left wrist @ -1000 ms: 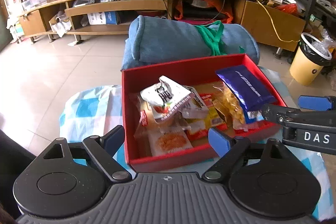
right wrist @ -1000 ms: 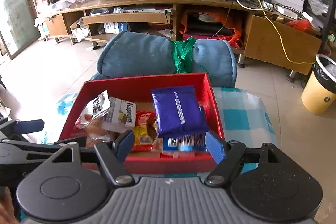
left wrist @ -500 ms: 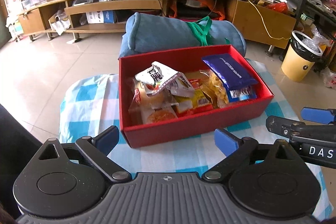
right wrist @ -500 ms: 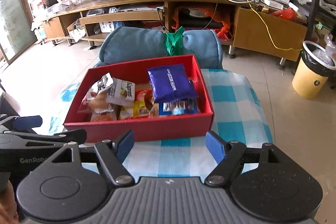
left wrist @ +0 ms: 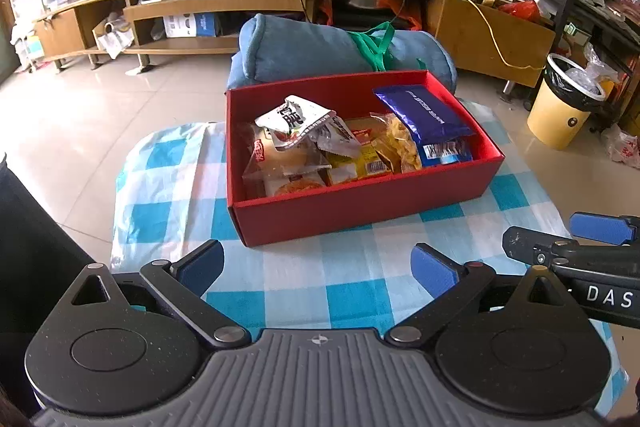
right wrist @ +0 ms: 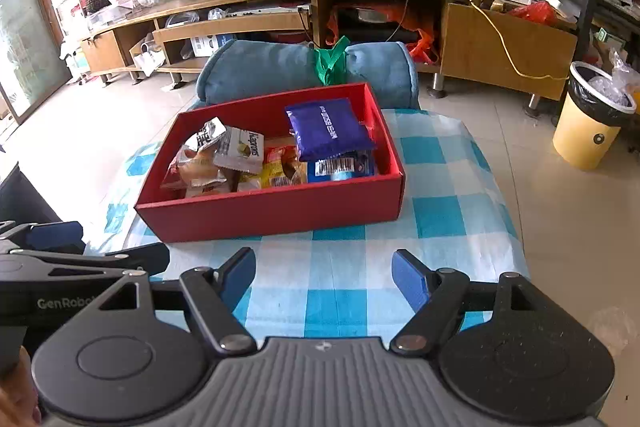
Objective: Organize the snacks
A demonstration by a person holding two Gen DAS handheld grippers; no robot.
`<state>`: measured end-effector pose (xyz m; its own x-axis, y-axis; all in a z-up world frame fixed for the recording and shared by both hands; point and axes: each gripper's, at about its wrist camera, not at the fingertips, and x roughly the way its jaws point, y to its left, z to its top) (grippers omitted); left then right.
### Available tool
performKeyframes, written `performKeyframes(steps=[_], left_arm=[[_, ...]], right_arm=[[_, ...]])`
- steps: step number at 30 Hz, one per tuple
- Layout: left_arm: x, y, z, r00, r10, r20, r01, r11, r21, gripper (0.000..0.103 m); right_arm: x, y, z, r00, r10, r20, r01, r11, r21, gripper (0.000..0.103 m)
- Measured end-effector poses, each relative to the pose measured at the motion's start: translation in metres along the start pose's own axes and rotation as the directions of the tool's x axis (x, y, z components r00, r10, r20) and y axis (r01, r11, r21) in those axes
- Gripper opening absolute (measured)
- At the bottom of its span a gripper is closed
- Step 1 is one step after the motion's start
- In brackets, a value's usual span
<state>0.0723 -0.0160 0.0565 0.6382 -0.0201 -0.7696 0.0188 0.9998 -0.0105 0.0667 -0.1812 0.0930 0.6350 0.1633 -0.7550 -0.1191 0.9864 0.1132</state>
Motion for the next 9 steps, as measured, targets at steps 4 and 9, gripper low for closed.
performKeyframes(steps=[4,9], left_arm=[[-0.0037,-0.0017,-0.0048,1.0,0.004,0.006,-0.005,1.0,0.009,0.101],[-0.0077,-0.0036,-0.0086,1.0,0.005,0.013,-0.005,1.0,0.014,0.101]], right_arm=[[-0.0035,-0.0013,-0.0043,1.0,0.006,-0.003,-0.006,1.0,-0.002,0.074],[-0.0082,-0.0042,-0.0087,1.0,0.01,0.001,-0.01,1.0,0.001,0.074]])
